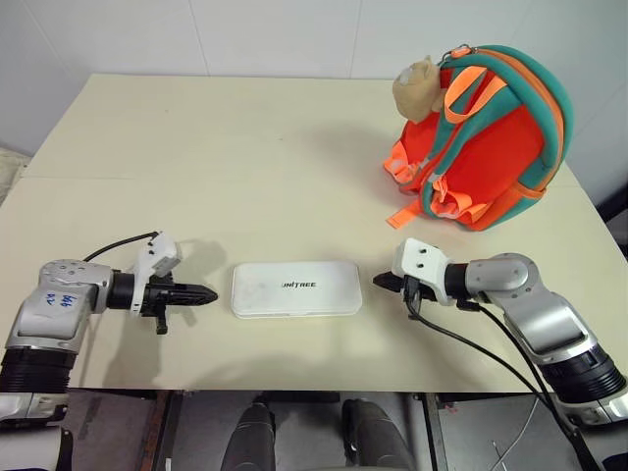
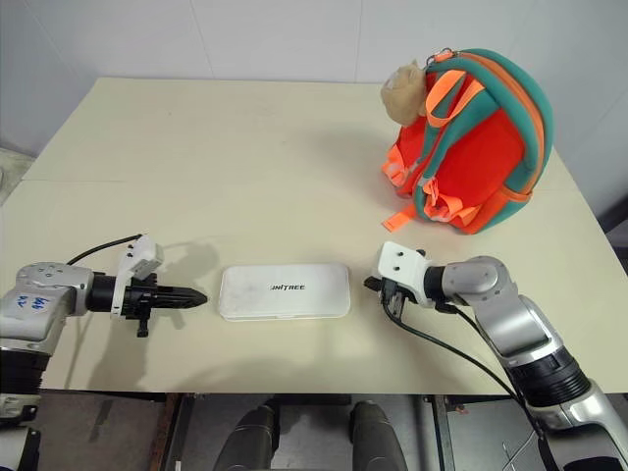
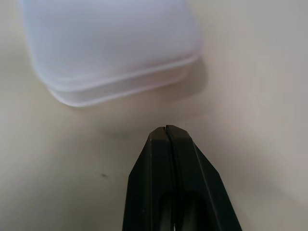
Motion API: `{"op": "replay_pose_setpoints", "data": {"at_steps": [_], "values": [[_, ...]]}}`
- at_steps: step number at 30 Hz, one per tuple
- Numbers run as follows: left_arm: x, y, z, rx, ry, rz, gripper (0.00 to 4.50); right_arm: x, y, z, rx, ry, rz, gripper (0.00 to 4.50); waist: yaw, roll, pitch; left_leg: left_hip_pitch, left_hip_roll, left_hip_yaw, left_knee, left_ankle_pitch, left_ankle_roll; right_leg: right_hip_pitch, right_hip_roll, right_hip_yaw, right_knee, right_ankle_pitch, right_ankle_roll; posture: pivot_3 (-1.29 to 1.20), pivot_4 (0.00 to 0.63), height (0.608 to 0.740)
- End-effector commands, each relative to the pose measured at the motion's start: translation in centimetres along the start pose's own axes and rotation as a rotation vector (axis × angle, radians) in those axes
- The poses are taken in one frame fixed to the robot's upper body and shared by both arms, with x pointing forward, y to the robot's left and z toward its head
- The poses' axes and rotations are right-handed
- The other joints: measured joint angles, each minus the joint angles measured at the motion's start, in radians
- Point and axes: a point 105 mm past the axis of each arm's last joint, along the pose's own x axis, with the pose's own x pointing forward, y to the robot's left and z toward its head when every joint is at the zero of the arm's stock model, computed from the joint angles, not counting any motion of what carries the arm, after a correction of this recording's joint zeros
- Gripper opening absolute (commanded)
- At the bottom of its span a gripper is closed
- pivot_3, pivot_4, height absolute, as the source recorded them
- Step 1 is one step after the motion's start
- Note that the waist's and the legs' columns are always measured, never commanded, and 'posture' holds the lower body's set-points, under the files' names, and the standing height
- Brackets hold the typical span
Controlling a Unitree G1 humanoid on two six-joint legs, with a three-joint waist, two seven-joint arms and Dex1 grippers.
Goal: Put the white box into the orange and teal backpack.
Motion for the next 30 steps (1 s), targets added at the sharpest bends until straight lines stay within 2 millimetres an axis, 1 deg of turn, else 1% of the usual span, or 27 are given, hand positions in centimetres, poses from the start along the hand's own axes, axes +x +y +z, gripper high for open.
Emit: {"op": "replay_pose_setpoints", "data": {"at_steps": [1,2,4,5,7,9,10,11,17,18,20,21,23,26,29,30], "values": [[-1.8,0.2,2.8,-0.017,-0.126,0.049,1.25,-1.1,-1.6,0.9,-0.04,-0.026,-0.052,1.26,0.001,0.0,0.0,0.0,0.0,0.0,0.0,0.0,0.0,0.0,0.0,0.0,0.0,0.0,0.0,0.0,0.15,0.74],[-2.0,0.3,3.2,-0.018,-0.155,0.061,1.61,-1.2,-1.7,1.0,-0.041,-0.027,-0.056,1.68,0.001,0.0,0.0,0.0,0.0,0.0,0.0,0.0,0.0,0.0,0.0,0.0,0.0,0.0,0.0,0.0,0.15,0.74],[-2.5,0.3,4.1,-0.038,-0.218,0.076,2.25,-1.4,-1.9,0.9,-0.045,-0.026,-0.056,2.33,0.001,0.0,0.0,0.0,0.0,0.0,0.0,0.0,0.0,0.0,0.0,0.0,-0.001,0.0,0.0,0.0,0.15,0.74],[-2.7,0.3,4.3,-0.045,-0.239,0.079,2.49,-1.5,-1.9,0.9,-0.047,-0.025,-0.055,2.58,0.001,0.0,0.0,0.0,0.0,0.0,-0.001,0.0,0.0,0.0,0.0,0.0,0.0,0.0,0.0,0.0,0.15,0.74],[-3.0,0.2,4.5,-0.064,-0.256,0.083,3.2,-1.5,-2.0,0.8,-0.05,-0.022,-0.056,3.34,0.001,0.0,0.0,0.0,0.0,0.0,-0.001,0.0,0.0,0.0,0.0,0.0,0.0,0.0,0.0,0.0,0.15,0.74],[-3.2,0.4,4.5,-0.097,-0.282,0.093,3.79,-1.5,-2.0,0.9,-0.052,-0.023,-0.056,3.98,0.001,0.0,0.0,0.0,0.0,0.0,-0.001,0.0,0.0,0.0,0.0,0.0,0.0,0.0,0.0,0.0,0.15,0.74],[-3.3,0.5,4.4,-0.11,-0.291,0.097,4.13,-1.5,-2.1,0.9,-0.053,-0.024,-0.057,4.37,0.001,0.0,0.0,0.0,0.0,0.0,-0.001,0.0,0.0,0.0,0.0,0.0,0.0,0.0,0.0,0.0,0.15,0.74],[-3.3,0.5,4.2,-0.123,-0.295,0.094,4.45,-1.4,-2.1,0.9,-0.054,-0.026,-0.06,4.5,0.0,0.0,0.0,0.0,0.0,0.0,-0.001,0.0,0.0,0.0,0.0,0.0,0.0,0.0,0.0,0.0,0.15,0.74],[-3.5,0.1,4.0,-0.236,-0.373,0.037,4.48,-1.1,-2.2,0.8,-0.053,-0.029,-0.065,4.5,0.0,0.0,0.0,0.0,0.0,0.0,-0.001,0.0,0.0,0.0,0.0,0.0,0.0,0.0,0.0,0.0,0.15,0.74],[-3.5,0.2,3.8,-0.244,-0.382,0.041,4.48,-1.1,-2.2,0.7,-0.053,-0.028,-0.067,4.5,0.0,0.0,0.0,0.0,0.0,0.0,-0.001,0.0,0.0,0.0,0.0,0.0,0.0,0.0,0.0,0.0,0.15,0.74],[-3.1,1.0,3.1,-0.216,-0.374,0.122,4.48,-1.0,-2.2,0.4,-0.051,-0.019,-0.071,4.5,0.001,0.0,0.0,0.0,0.0,0.0,-0.001,0.0,0.0,0.0,0.0,0.0,0.0,0.0,0.0,0.0,0.15,0.74],[-3.0,1.1,2.9,-0.21,-0.37,0.131,4.48,-1.0,-2.2,0.3,-0.052,-0.016,-0.069,4.5,0.001,0.0,0.0,0.0,0.0,0.0,-0.001,0.0,0.0,0.0,0.0,0.0,0.0,0.0,0.0,0.0,0.15,0.74],[-2.7,0.6,2.4,-0.243,-0.376,0.087,4.48,-0.9,-2.0,0.3,-0.054,-0.019,-0.068,4.5,0.001,0.0,0.0,0.0,0.0,0.0,-0.001,0.0,0.0,0.0,0.0,0.0,0.0,0.0,0.0,0.0,0.15,0.74],[-2.7,0.0,2.3,-0.312,-0.419,0.032,4.48,-0.6,-1.8,0.7,-0.058,-0.037,-0.071,4.5,0.001,0.0,0.0,0.0,0.0,0.0,-0.001,0.0,0.0,0.0,0.0,0.0,0.0,0.0,0.0,0.0,0.15,0.74],[-2.3,-0.3,1.3,-0.373,-0.382,0.001,4.48,-0.4,-2.0,0.8,-0.067,-0.045,-0.086,4.5,0.0,0.0,0.0,0.0,0.0,0.0,-0.001,0.0,0.0,0.0,0.0,0.0,0.0,0.0,0.0,0.0,0.15,0.74],[-2.1,-0.7,0.8,-0.402,-0.358,-0.036,4.48,-0.3,-2.0,0.7,-0.071,-0.041,-0.088,4.5,0.0,0.0,0.0,0.0,0.0,0.0,-0.001,0.0,0.0,0.0,0.0,0.0,0.0,0.0,0.0,0.0,0.15,0.74]]}}
